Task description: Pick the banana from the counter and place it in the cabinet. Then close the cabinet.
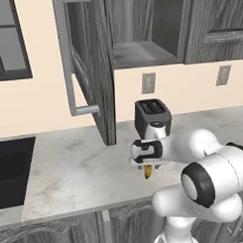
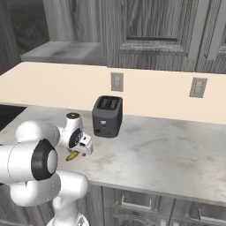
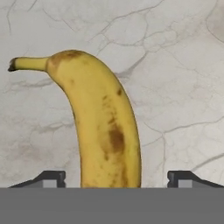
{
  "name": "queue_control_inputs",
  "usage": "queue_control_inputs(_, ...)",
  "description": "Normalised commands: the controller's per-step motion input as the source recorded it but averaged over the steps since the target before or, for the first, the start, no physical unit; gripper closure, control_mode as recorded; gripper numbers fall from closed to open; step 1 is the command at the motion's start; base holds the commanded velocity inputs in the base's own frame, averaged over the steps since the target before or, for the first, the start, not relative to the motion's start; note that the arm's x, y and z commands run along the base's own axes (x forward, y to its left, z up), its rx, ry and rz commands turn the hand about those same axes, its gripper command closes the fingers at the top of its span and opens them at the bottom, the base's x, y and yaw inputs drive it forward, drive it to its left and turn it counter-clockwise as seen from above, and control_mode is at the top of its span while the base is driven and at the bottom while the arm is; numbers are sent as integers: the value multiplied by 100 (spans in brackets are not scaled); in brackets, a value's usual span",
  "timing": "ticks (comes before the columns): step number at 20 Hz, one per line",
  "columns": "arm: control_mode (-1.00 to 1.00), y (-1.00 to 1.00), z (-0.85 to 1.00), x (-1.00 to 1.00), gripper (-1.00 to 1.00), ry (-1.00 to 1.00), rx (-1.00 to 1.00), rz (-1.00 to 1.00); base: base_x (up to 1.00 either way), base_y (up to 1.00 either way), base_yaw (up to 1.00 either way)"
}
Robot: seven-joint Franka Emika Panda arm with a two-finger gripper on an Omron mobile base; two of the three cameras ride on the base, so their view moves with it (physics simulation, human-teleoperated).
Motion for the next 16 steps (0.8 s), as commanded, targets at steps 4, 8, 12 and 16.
queue_control_inputs(4,-100,0,-3,8,100,13,0,0,0,0,0)
queue_control_inputs(8,-100,2,0,4,100,9,0,0,0,0,0)
queue_control_inputs(12,-100,11,27,-20,100,-3,0,0,0,0,0)
queue_control_inputs(16,-100,0,91,-29,100,-2,0,0,0,0,0)
